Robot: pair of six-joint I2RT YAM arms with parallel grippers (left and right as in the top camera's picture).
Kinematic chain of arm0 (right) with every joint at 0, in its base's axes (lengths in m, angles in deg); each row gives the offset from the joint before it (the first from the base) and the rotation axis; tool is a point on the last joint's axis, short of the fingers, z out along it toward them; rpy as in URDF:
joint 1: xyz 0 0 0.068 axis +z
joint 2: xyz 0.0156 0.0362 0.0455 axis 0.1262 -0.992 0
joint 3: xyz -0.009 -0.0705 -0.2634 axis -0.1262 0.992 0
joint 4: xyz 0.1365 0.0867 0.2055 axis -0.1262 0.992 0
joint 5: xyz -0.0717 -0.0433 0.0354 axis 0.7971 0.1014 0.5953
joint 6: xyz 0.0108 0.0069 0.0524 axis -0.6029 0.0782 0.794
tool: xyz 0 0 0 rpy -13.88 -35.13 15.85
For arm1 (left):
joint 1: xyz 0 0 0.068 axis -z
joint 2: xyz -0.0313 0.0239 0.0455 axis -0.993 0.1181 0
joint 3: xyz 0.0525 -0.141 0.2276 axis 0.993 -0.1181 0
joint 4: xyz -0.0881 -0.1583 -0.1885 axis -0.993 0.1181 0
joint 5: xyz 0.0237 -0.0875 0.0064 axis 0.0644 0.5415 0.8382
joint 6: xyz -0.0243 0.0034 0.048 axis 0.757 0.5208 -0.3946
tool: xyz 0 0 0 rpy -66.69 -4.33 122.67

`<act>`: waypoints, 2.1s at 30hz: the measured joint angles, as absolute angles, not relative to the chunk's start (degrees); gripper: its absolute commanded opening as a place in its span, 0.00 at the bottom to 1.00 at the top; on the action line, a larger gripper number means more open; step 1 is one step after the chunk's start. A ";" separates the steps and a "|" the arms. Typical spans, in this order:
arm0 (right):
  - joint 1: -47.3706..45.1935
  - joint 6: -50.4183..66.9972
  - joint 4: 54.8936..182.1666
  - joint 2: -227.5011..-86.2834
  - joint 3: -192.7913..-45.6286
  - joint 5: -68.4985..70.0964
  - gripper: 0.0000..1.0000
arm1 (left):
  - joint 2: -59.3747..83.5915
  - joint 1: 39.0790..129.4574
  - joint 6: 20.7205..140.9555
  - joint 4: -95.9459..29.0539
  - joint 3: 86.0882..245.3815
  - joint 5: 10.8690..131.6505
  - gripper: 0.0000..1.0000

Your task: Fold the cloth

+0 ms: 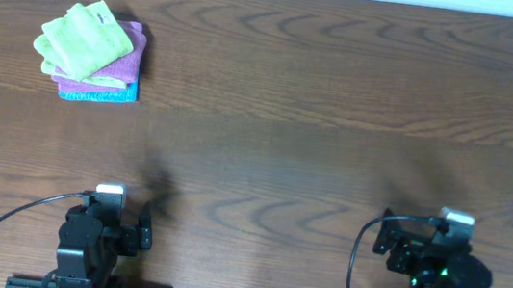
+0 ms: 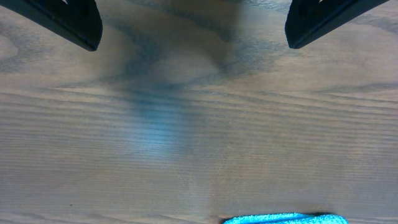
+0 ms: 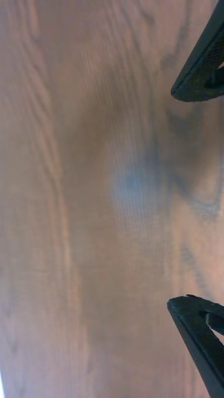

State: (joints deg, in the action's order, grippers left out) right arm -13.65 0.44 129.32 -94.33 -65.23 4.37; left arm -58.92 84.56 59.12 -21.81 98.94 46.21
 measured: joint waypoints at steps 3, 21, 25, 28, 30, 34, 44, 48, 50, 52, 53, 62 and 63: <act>-13.65 -1.37 129.16 -91.18 -62.24 3.69 0.99 | -58.92 84.56 59.12 -21.81 98.94 46.21 0.95; -10.37 -11.25 128.53 -87.09 -55.55 3.89 0.99 | -58.92 84.56 59.12 -21.81 98.94 46.21 0.95; -9.51 -10.84 128.49 -87.07 -55.55 5.71 0.99 | -58.92 84.56 59.12 -21.81 98.94 46.21 0.95; -9.47 -10.27 128.49 -87.07 -55.55 6.97 0.99 | -58.92 84.56 59.12 -21.81 98.92 46.23 0.95; -9.47 -10.20 128.46 -87.07 -55.55 7.41 0.99 | -58.92 84.56 59.12 -21.81 98.92 46.23 0.95; -9.47 -10.03 128.40 -87.07 -55.55 7.85 0.99 | -58.92 84.56 59.12 -21.81 98.92 46.21 0.95; -9.47 -10.00 128.35 -87.07 -55.55 8.31 0.99 | -58.92 84.56 59.12 -21.81 98.92 46.23 0.95; -9.47 -10.00 128.35 -87.07 -55.55 8.39 0.99 | -58.92 84.56 59.12 -21.81 98.92 46.23 0.95; -9.47 -10.00 128.35 -87.07 -55.55 8.44 0.99 | -58.92 84.56 59.12 -21.81 98.92 46.23 0.95; -9.47 -10.00 128.35 -87.07 -55.55 8.44 0.99 | -58.92 84.56 59.12 -21.81 98.92 46.23 0.95; -9.47 -10.00 128.35 -87.07 -55.55 8.44 0.99 | -58.92 84.56 59.12 -21.81 98.92 46.21 0.95; -9.47 -10.00 128.35 -87.07 -55.55 8.44 0.99 | -58.92 84.56 59.12 -21.81 98.92 46.23 0.95; -9.47 -9.98 128.35 -87.07 -55.55 8.44 0.99 | -58.92 84.56 59.12 -21.81 98.92 46.23 0.95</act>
